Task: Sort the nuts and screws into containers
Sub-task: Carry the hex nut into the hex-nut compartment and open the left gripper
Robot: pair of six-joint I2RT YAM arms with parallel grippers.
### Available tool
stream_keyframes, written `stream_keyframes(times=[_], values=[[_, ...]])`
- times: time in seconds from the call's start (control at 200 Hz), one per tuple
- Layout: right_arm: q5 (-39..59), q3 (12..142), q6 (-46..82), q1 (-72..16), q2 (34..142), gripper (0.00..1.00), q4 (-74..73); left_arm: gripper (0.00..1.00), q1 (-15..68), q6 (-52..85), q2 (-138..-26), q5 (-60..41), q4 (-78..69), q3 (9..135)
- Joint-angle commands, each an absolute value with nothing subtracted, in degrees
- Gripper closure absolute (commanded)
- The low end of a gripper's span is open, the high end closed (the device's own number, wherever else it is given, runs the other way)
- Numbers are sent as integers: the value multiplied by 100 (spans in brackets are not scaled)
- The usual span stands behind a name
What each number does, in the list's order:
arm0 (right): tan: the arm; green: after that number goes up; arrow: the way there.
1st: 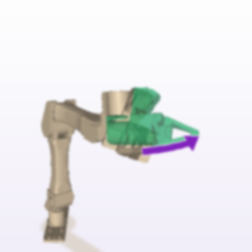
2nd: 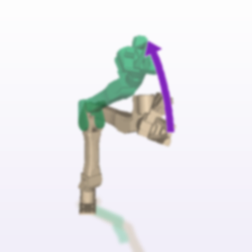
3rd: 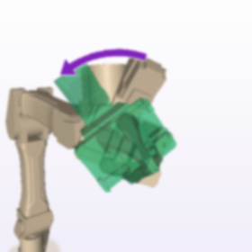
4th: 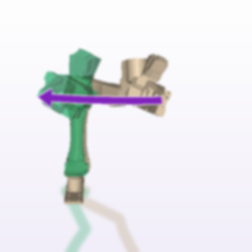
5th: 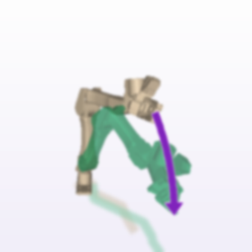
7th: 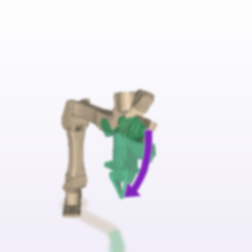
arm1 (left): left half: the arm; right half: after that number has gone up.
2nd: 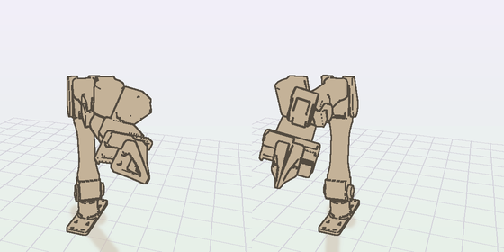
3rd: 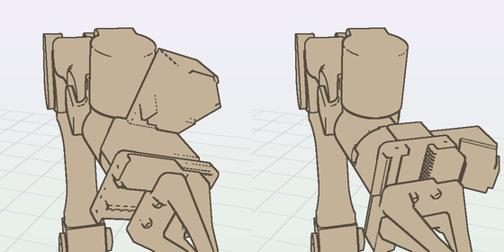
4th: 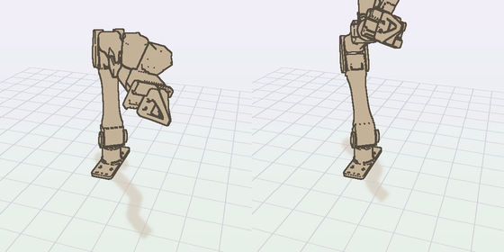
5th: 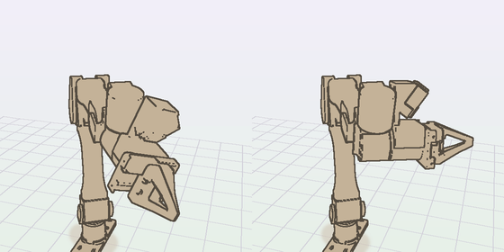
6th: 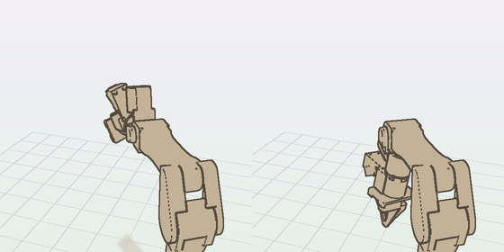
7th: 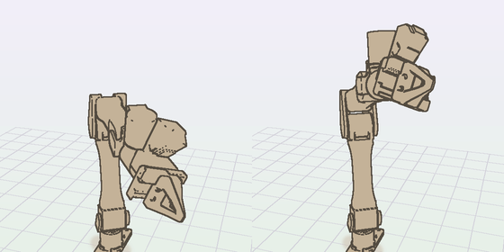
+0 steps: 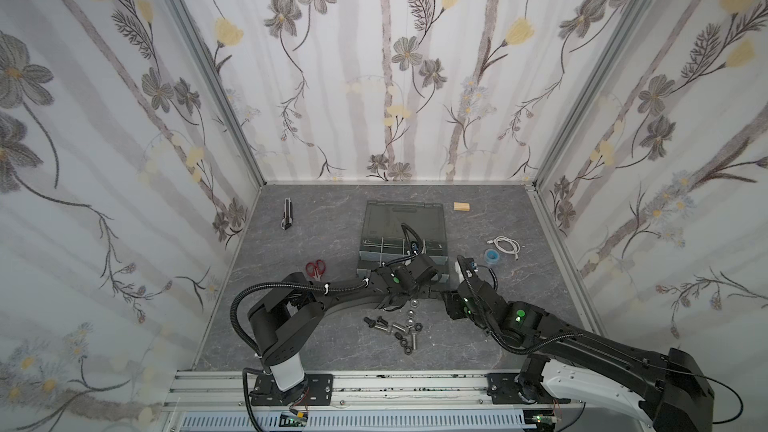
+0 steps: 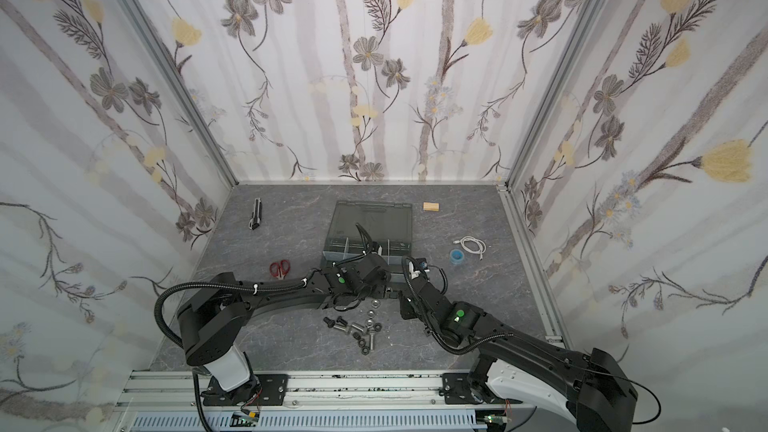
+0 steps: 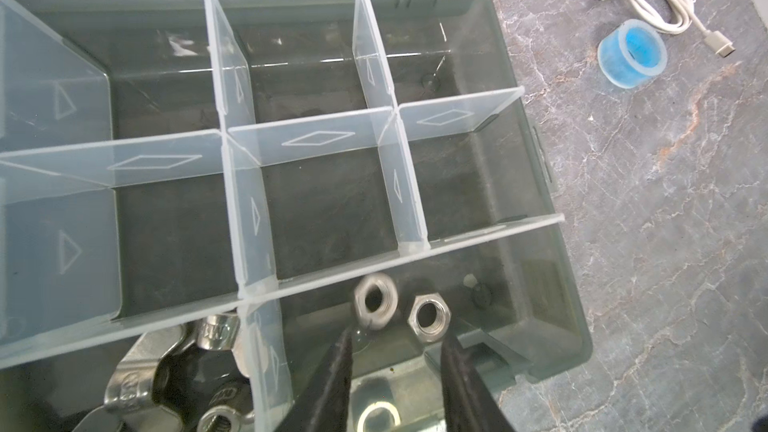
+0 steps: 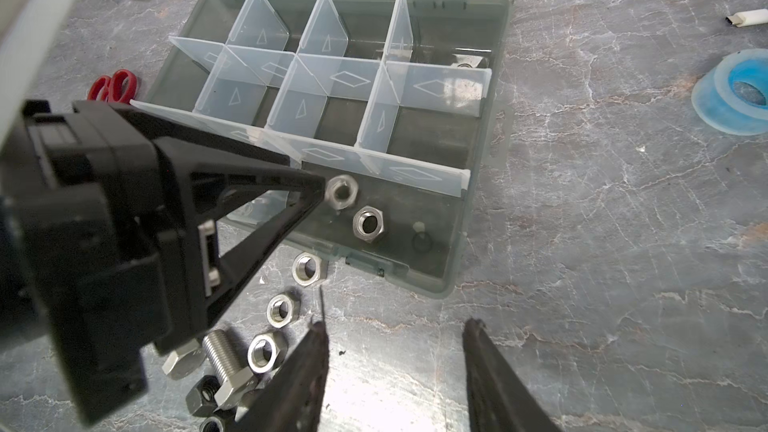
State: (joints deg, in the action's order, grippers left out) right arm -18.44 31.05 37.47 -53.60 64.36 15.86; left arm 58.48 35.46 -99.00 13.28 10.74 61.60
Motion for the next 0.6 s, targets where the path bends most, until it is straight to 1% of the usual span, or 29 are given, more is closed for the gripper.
stream_keyframes(times=[0.0,0.125,0.375,0.595], values=[[-1963,3098,3850,-5361,6419,47,1595,52,5810,3528,-9897,1458,1028,6146],[-1960,3104,3850,-5366,6425,47,1600,48,5791,3603,-9798,1513,1017,6069],[-1960,3129,3851,-5363,6454,47,1583,47,5780,3632,-9476,1655,1002,5929],[-1916,3135,3835,-5362,6504,47,1541,46,5749,3802,-8998,1828,984,5514]])
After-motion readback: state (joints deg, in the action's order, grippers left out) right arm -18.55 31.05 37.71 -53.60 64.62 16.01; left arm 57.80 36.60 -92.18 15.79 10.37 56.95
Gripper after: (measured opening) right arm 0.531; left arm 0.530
